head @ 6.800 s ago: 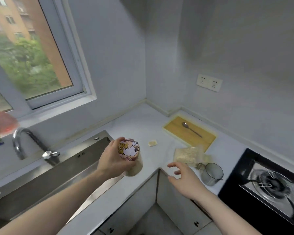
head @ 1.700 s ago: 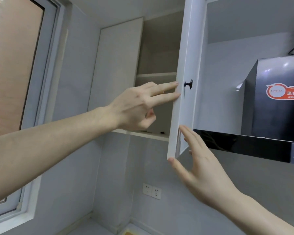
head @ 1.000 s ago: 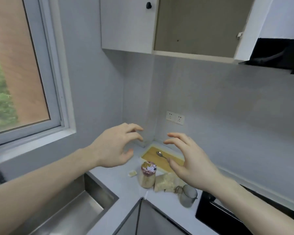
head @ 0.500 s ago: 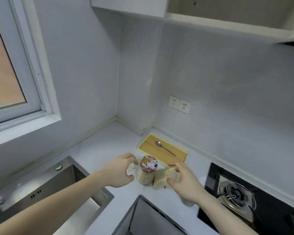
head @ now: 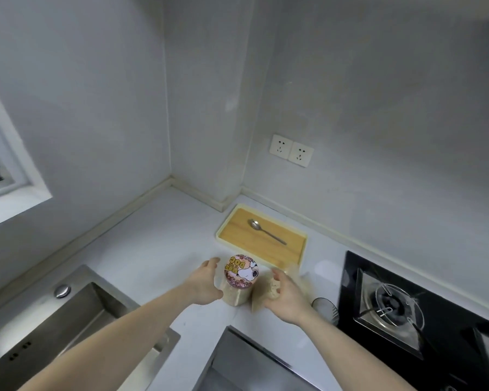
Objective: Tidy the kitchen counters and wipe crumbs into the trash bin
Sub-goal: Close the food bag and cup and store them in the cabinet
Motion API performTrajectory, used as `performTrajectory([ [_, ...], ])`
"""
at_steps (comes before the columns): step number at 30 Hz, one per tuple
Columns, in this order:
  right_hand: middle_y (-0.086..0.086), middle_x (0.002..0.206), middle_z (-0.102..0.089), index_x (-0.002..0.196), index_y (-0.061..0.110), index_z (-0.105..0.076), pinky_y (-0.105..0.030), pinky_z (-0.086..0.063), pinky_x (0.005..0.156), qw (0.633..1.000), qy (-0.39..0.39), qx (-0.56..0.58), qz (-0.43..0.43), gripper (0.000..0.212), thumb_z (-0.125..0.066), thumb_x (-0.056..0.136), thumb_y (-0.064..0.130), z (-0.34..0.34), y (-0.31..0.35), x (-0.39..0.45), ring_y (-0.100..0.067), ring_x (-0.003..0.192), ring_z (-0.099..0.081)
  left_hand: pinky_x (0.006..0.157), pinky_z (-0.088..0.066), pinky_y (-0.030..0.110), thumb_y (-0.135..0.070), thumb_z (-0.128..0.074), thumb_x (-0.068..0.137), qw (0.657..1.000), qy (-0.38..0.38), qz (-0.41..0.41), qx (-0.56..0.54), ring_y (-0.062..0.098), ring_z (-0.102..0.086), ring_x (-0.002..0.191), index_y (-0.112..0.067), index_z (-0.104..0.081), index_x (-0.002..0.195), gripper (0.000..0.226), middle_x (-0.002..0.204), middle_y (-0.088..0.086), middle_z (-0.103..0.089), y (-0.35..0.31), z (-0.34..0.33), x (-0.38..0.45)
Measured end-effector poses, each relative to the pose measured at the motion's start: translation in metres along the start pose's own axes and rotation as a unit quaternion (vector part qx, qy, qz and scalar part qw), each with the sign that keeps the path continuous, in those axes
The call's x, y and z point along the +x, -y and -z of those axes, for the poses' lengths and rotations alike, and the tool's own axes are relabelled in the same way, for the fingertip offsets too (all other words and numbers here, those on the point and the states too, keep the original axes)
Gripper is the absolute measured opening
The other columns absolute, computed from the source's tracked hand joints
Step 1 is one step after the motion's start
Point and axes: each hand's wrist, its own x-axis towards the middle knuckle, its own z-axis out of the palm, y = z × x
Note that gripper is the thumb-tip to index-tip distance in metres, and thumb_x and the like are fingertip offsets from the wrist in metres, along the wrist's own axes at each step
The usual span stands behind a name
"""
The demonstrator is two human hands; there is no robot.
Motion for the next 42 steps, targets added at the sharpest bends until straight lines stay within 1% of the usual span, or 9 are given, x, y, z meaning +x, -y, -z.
performTrajectory([
  [3,-0.004,0.16,-0.038,0.16,0.015,-0.023,-0.029,-0.042,0.108,1.0,0.012,-0.016,-0.011,0.09,-0.07,0.084,0.025,-0.005,0.001,0.023,-0.023,0.143,-0.042,0.098,-0.05,0.031,-0.02,-0.075,0.074,1.0,0.014,0.0,0.011,0.025,-0.048,0.135,-0.017,-0.014,0.158,0.104,0.158,0.006,-0.032,0.001,-0.003,0.021],
  [7,-0.002,0.163,-0.034,0.162,0.017,-0.019,-0.032,-0.041,0.113,0.999,0.037,-0.026,-0.028,0.092,-0.068,0.084,0.025,-0.018,0.001,0.05,-0.021,0.146,-0.04,0.107,-0.044,0.032,-0.022,-0.077,0.071,0.999,0.028,-0.007,0.036,0.025,-0.045,0.137,-0.017,-0.019,0.157,0.104,0.157,0.003,-0.036,0.003,-0.006,0.046],
  [12,0.002,0.135,-0.062,0.151,0.023,-0.038,-0.031,-0.05,0.1,0.998,0.051,-0.024,-0.012,0.085,-0.074,0.074,0.02,-0.035,-0.001,0.077,-0.02,0.123,-0.059,0.098,-0.051,0.038,-0.03,-0.08,0.062,0.998,0.033,-0.026,0.045,0.025,-0.057,0.12,-0.025,-0.033,0.146,0.096,0.135,-0.002,-0.056,0.004,-0.016,0.067],
  [15,0.003,0.128,-0.065,0.144,0.028,-0.046,-0.032,-0.051,0.099,0.999,0.041,-0.013,-0.001,0.077,-0.076,0.073,0.023,-0.044,-0.001,0.087,-0.02,0.119,-0.061,0.093,-0.051,0.034,-0.039,-0.082,0.059,0.998,0.02,-0.034,0.039,0.023,-0.059,0.116,-0.027,-0.034,0.144,0.098,0.13,-0.004,-0.059,0.007,-0.024,0.074],
  [19,0.005,0.124,-0.065,0.139,0.031,-0.043,-0.029,-0.051,0.094,0.999,0.039,0.016,-0.01,0.085,-0.086,0.066,0.027,-0.053,-0.002,0.095,-0.018,0.112,-0.062,0.078,-0.046,0.027,-0.045,-0.084,0.053,0.998,0.011,-0.043,0.043,0.019,-0.063,0.105,-0.03,-0.038,0.134,0.094,0.12,-0.009,-0.064,0.007,-0.027,0.079],
  [25,0.012,0.115,-0.069,0.128,0.032,-0.052,-0.028,-0.053,0.092,0.999,0.033,0.038,0.014,0.095,-0.099,0.046,0.036,-0.051,-0.003,0.097,-0.011,0.106,-0.065,0.091,-0.052,0.036,-0.052,-0.085,0.044,0.998,-0.007,-0.054,0.012,0.018,-0.063,0.109,-0.036,-0.041,0.133,0.1,0.117,-0.015,-0.066,0.011,-0.021,0.074],
  [33,0.027,0.109,-0.07,0.125,0.043,-0.053,-0.006,-0.049,0.08,0.992,0.025,0.082,0.093,0.083,-0.098,0.058,0.025,0.005,0.023,0.075,0.012,0.096,-0.064,0.098,-0.05,0.03,-0.052,-0.094,0.042,0.989,-0.029,-0.139,-0.044,0.007,-0.062,0.109,-0.037,-0.048,0.136,0.107,0.117,-0.021,-0.067,-0.014,0.033,0.053],
  [37,0.027,0.126,-0.063,0.14,0.041,-0.05,-0.02,-0.049,0.101,0.982,-0.004,0.089,0.168,0.09,-0.094,0.062,0.039,0.057,0.063,0.049,0.006,0.113,-0.061,0.083,-0.048,0.013,-0.06,-0.094,0.039,0.977,-0.076,-0.193,-0.058,-0.013,-0.059,0.098,-0.041,-0.051,0.134,0.106,0.106,-0.036,-0.065,-0.045,0.083,0.03],
  [42,0.028,0.139,-0.057,0.148,0.045,-0.04,-0.018,-0.042,0.108,0.957,-0.062,0.124,0.253,0.078,-0.082,0.084,0.026,0.115,0.117,0.011,0.003,0.129,-0.054,0.097,-0.052,0.032,-0.058,-0.093,0.049,0.947,-0.144,-0.268,-0.102,-0.006,-0.063,0.105,-0.038,-0.058,0.129,0.09,0.11,-0.03,-0.07,-0.093,0.147,-0.007],
])
